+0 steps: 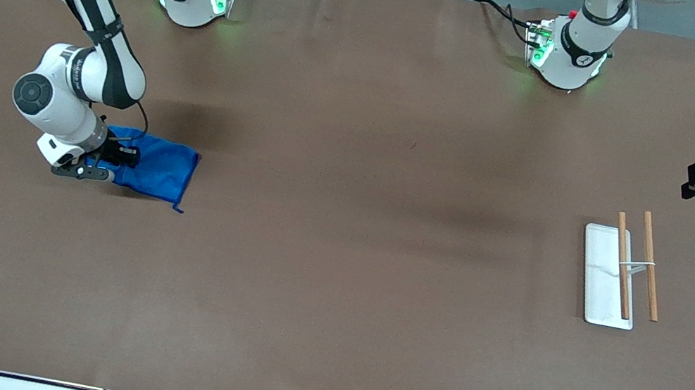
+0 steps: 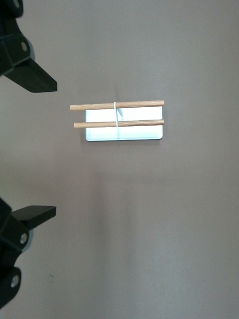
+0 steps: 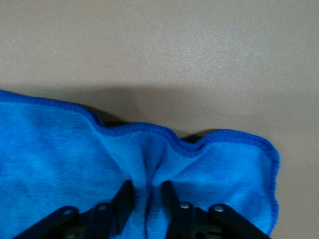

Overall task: Right arm passes towel to left arm to hang
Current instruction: 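Lower the right gripper onto the blue towel edge and grasp it, then lift the towel with the right gripper while the left gripper approaches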

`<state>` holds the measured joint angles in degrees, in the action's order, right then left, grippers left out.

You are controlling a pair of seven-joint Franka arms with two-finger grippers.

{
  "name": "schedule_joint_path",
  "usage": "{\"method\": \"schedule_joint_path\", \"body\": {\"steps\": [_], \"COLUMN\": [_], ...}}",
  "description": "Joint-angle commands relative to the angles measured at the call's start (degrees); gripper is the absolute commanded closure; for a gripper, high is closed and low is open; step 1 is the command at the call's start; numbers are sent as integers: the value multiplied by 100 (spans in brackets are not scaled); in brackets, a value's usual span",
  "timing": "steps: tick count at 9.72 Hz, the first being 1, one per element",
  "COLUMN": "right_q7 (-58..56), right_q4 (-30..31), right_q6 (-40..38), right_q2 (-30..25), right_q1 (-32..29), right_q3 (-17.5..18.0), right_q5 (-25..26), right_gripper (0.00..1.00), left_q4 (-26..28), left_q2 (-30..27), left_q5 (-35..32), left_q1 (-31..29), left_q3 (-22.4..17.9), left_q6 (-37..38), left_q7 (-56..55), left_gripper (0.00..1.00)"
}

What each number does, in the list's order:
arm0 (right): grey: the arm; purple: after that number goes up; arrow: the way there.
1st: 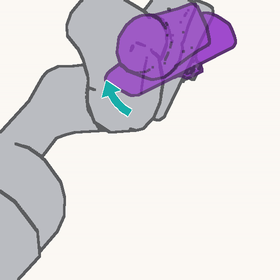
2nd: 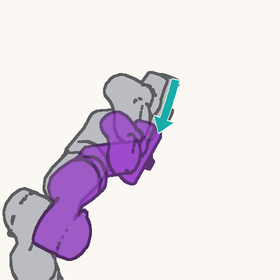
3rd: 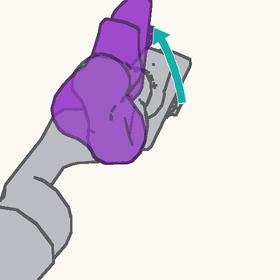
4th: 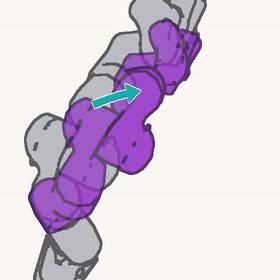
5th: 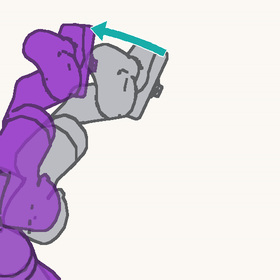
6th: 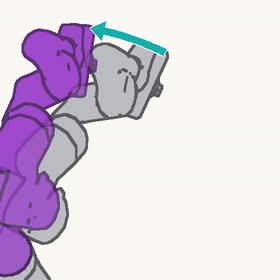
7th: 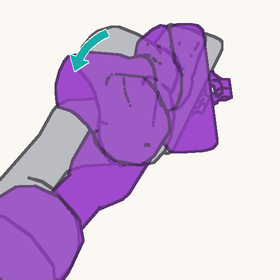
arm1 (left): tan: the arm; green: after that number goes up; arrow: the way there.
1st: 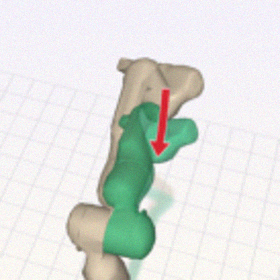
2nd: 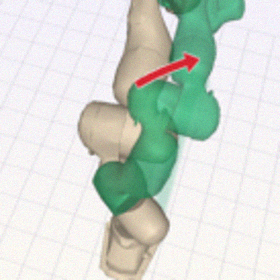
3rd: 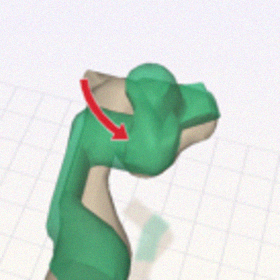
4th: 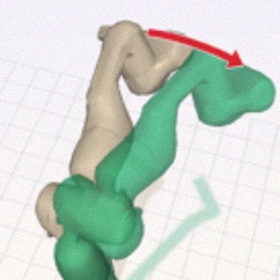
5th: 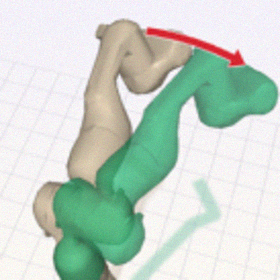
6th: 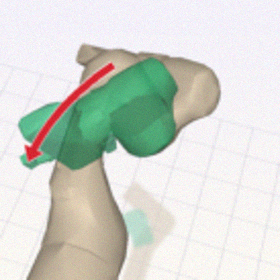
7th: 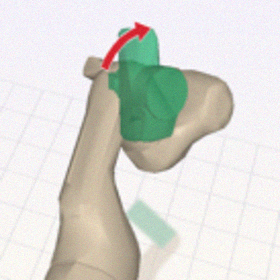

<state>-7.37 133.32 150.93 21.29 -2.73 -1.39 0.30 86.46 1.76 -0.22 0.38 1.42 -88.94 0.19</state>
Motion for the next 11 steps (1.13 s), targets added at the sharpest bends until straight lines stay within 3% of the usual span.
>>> {"method": "schedule_joint_path", "body": {"steps": [1, 3, 6, 7, 9, 11], "right_q7": [-98, -72, 77, 304, 603, 675], "right_q4": [142, -312, -2234, -2649, -2898, -2899], "right_q6": [60, -1295, -4090, -4541, -4756, -4626], "right_q2": [-11, -510, -653, -653, -723, -697], "right_q1": [-141, -132, -79, -96, -105, -53], "right_q3": [87, 156, 210, 401, 892, 1385], "right_q5": [58, -38, -696, -750, -847, -1572], "right_gripper": [99, 99, 99, 99, 99, 99], "left_q4": [99, 99, 99, 90, 81, 72], "left_q2": [79, 79, 113, 114, 122, 157], "left_q5": [-4, -4, -4, -4, 39, 66], "left_q1": [23, 15, 23, 23, 6, -20], "left_q3": [-10, -10, -10, -1, -1, -27], "left_q6": [-27, -27, -27, -27, -27, -27], "left_q7": [-27, -27, -19, -19, -19, 34], "left_gripper": [0, 0, 0, 0, 0, 0]}}
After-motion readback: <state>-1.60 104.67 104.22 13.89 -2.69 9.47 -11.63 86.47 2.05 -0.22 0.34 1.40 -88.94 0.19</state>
